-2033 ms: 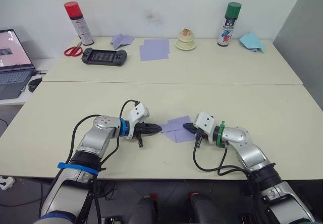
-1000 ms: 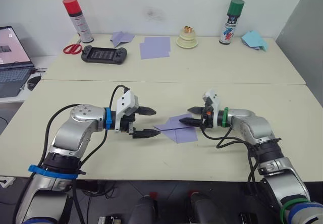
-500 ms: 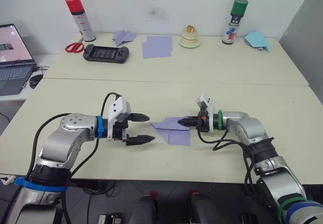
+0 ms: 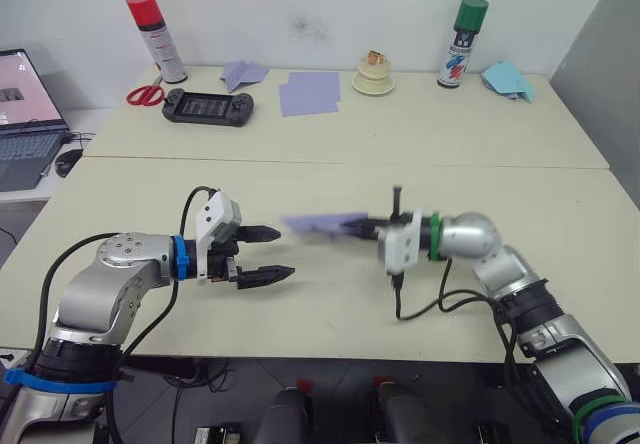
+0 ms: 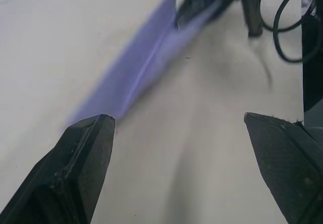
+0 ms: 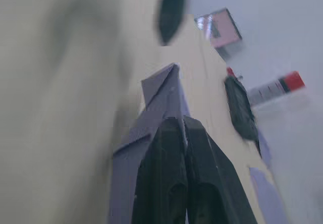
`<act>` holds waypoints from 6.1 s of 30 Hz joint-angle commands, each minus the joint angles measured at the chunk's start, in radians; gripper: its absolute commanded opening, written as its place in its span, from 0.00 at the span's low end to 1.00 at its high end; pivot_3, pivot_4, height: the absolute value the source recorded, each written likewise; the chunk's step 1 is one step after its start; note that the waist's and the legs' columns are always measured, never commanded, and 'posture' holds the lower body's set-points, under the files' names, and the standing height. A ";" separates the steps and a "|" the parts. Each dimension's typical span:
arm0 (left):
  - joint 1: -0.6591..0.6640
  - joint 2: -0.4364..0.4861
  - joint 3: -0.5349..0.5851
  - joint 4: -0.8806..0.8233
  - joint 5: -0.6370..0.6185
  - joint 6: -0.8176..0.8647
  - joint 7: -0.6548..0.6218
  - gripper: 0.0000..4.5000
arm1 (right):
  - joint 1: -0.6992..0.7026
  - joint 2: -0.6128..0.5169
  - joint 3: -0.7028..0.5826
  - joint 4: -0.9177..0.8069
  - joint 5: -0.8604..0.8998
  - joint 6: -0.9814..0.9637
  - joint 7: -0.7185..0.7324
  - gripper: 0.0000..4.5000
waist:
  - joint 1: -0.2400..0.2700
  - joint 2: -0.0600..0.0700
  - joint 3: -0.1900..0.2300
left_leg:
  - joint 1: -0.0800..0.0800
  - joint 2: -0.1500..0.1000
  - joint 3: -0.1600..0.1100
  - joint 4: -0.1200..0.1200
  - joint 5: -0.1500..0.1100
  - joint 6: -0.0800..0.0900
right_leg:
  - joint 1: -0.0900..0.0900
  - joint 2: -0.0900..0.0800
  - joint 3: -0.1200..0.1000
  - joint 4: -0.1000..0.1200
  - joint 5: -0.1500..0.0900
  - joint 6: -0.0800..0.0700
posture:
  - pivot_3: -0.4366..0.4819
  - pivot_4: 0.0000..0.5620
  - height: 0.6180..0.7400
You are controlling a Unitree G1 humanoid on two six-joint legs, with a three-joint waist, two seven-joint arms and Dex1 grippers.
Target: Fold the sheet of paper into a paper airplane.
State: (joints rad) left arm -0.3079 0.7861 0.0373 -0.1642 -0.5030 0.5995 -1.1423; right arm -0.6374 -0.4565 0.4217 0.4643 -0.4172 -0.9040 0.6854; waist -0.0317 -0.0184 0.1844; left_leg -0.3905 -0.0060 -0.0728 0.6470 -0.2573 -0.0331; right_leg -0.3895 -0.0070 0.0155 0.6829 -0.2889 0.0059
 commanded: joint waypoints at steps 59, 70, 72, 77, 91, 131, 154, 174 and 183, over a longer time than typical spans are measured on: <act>0.032 -0.194 -0.260 0.160 0.270 -0.182 0.156 0.00 | 0.074 0.032 -0.269 -0.480 0.759 1.754 0.148 0.49 | 0.000 0.000 0.000 | 0.007 0.001 -0.001 -0.001 0.001 0.000 | 0.003 0.001 0.000 0.005 0.003 -0.003 | 0.48 0.27 1.00; 0.060 -0.187 -0.257 0.135 0.265 -0.185 0.159 0.00 | -0.108 0.135 -0.263 -0.253 0.812 2.100 0.081 0.64 | 0.001 0.000 -0.001 | 0.007 0.000 0.000 -0.001 0.000 0.000 | 0.003 0.000 0.001 0.005 0.003 -0.003 | 0.48 0.27 1.00; 0.066 -0.188 -0.255 0.127 0.263 -0.180 0.164 0.00 | -0.109 0.141 -0.265 -0.242 0.816 2.112 0.081 0.64 | 0.000 0.000 -0.001 | 0.007 0.000 0.000 -0.001 0.000 0.000 | 0.003 0.000 0.000 0.005 0.003 -0.003 | 0.48 0.27 1.00; 0.082 -0.183 -0.252 0.111 0.259 -0.176 0.163 0.00 | -0.109 0.173 -0.304 -0.222 0.844 2.121 0.078 0.64 | -0.002 0.000 -0.002 | 0.008 0.001 0.000 -0.001 0.000 0.000 | 0.003 0.001 0.000 0.005 0.003 -0.003 | 0.48 0.27 1.00; 0.051 -0.180 -0.259 0.161 0.283 -0.200 0.158 0.00 | -0.132 0.265 -0.233 0.009 0.789 1.767 0.239 0.64 | -0.002 0.001 -0.002 | 0.009 0.001 0.000 -0.002 0.000 0.000 | 0.003 0.002 0.000 0.006 0.003 -0.003 | 0.48 0.27 1.00; 0.013 -0.177 -0.198 0.241 0.230 -0.131 0.154 0.00 | 0.090 0.095 -0.004 -0.065 0.280 0.506 0.268 0.00 | 0.000 0.001 -0.006 | 0.010 0.002 -0.001 -0.002 0.001 0.000 | 0.004 0.003 0.000 0.006 0.003 -0.003 | 0.48 0.27 1.00; 0.004 -0.161 -0.167 0.261 0.201 -0.051 0.165 0.00 | 0.166 0.065 0.083 -0.137 0.053 0.383 0.062 0.00 | 0.000 0.000 -0.006 | 0.010 0.002 -0.001 -0.002 0.001 0.000 | 0.005 0.003 0.000 0.006 0.003 -0.003 | 0.48 0.27 1.00; 0.030 -0.139 -0.173 0.207 0.184 -0.036 0.159 0.00 | 0.124 0.046 0.129 -0.025 -0.117 0.314 -0.109 0.00 | -0.005 -0.004 -0.009 | 0.024 0.003 -0.001 -0.006 0.000 0.000 | 0.019 0.003 0.000 0.000 0.000 -0.005 | 0.48 0.27 1.00; 0.025 -0.140 -0.180 0.211 0.190 -0.042 0.154 0.00 | 0.123 0.046 0.132 -0.006 -0.128 0.324 -0.131 0.00 | -0.004 -0.005 -0.010 | 0.026 0.004 0.000 -0.007 0.000 0.000 | 0.020 0.004 0.001 -0.001 -0.002 -0.002 | 0.48 0.27 1.00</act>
State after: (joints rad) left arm -0.2898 0.6304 -0.1261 0.0244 -0.3448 0.5421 -0.9935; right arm -0.5283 -0.4027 0.5252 0.4030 -0.4917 -0.6036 0.5601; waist -0.0361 -0.0235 0.1743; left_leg -0.3650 -0.0022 -0.0731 0.6397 -0.2569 -0.0330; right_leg -0.3696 -0.0035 0.0161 0.6821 -0.2908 0.0035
